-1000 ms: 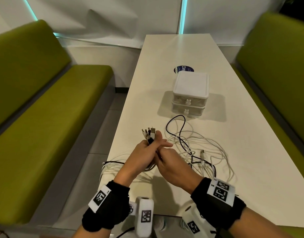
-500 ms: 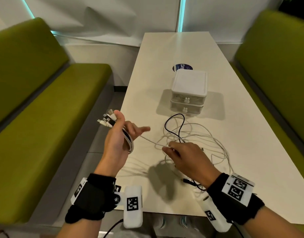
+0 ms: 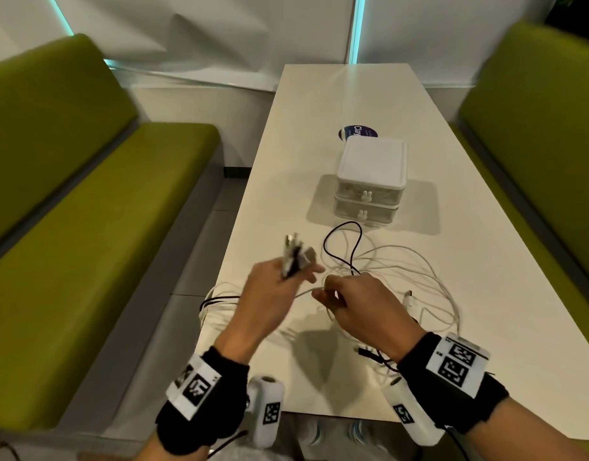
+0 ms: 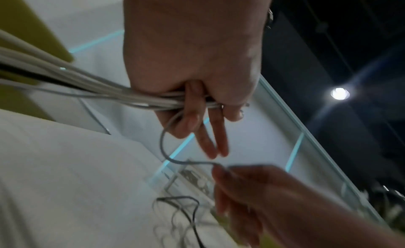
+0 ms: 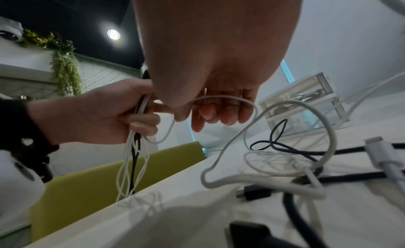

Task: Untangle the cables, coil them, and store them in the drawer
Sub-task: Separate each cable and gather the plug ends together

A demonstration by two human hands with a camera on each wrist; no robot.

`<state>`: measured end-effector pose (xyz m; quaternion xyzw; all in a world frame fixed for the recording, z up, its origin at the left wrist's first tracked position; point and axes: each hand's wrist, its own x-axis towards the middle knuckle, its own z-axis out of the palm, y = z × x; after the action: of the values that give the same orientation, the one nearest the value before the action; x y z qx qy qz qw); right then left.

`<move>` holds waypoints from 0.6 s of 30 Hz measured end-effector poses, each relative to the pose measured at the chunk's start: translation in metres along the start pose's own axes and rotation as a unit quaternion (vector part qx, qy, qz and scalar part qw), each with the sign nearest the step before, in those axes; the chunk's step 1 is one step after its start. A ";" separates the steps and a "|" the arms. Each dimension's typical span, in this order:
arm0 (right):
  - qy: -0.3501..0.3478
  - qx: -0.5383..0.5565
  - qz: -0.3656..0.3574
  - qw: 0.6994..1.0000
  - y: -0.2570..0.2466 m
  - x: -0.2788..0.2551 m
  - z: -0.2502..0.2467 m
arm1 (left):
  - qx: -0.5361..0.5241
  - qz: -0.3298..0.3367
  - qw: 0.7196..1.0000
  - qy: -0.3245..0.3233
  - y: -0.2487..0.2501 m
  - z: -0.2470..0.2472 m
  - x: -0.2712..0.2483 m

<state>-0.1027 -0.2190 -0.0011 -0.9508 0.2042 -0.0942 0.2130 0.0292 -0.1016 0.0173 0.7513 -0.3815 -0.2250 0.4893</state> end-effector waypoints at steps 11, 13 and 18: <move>-0.036 0.001 -0.023 0.999 0.003 -0.017 0.006 | 0.140 -0.037 0.989 -0.031 -0.013 -0.011 -0.008; -0.007 0.016 -0.041 0.999 -0.003 -0.014 0.006 | 0.046 -0.050 0.997 0.047 -0.015 -0.019 -0.004; 0.068 0.021 -0.042 0.997 -0.006 -0.006 -0.002 | -0.117 -0.065 0.978 0.160 -0.009 -0.037 0.002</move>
<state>-0.1062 -0.2123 0.0024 -0.9453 0.1760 -0.1720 0.2141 0.0602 -0.0801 0.0249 0.7384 -0.2192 -0.1765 0.6129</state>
